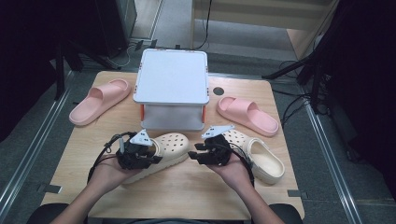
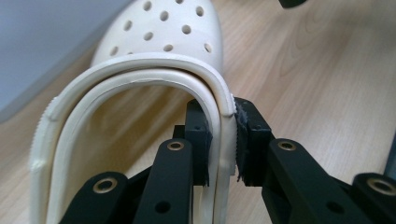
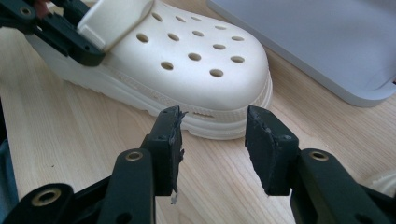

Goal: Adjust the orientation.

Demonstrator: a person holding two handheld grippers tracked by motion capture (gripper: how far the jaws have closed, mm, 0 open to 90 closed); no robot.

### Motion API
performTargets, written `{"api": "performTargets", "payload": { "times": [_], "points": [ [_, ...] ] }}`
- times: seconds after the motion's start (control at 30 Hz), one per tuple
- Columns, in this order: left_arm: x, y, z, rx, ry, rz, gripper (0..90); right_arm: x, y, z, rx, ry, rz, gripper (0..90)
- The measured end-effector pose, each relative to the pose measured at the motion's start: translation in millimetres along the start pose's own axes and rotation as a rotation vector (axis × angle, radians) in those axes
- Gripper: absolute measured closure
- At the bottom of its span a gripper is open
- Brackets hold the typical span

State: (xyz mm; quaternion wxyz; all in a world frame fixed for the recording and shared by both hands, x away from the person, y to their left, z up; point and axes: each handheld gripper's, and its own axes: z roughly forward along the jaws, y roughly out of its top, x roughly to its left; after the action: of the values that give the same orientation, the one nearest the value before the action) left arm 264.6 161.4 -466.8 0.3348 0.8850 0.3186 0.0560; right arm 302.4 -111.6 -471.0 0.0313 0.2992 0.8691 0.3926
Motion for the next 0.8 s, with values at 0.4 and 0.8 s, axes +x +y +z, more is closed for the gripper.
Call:
{"api": "performTargets", "payload": {
  "times": [0.4,0.8],
  "points": [
    [0.0,-2.5,0.0,0.022,-0.026,-0.005,66.7,1.6,-3.4,-0.6,-0.005,-0.007,0.003,56.5],
    [31.2,-16.7,-44.8,-0.06,-0.001,-0.109,73.6,5.7,-2.2,3.3,-0.009,0.035,0.027,67.7]
  ]
}}
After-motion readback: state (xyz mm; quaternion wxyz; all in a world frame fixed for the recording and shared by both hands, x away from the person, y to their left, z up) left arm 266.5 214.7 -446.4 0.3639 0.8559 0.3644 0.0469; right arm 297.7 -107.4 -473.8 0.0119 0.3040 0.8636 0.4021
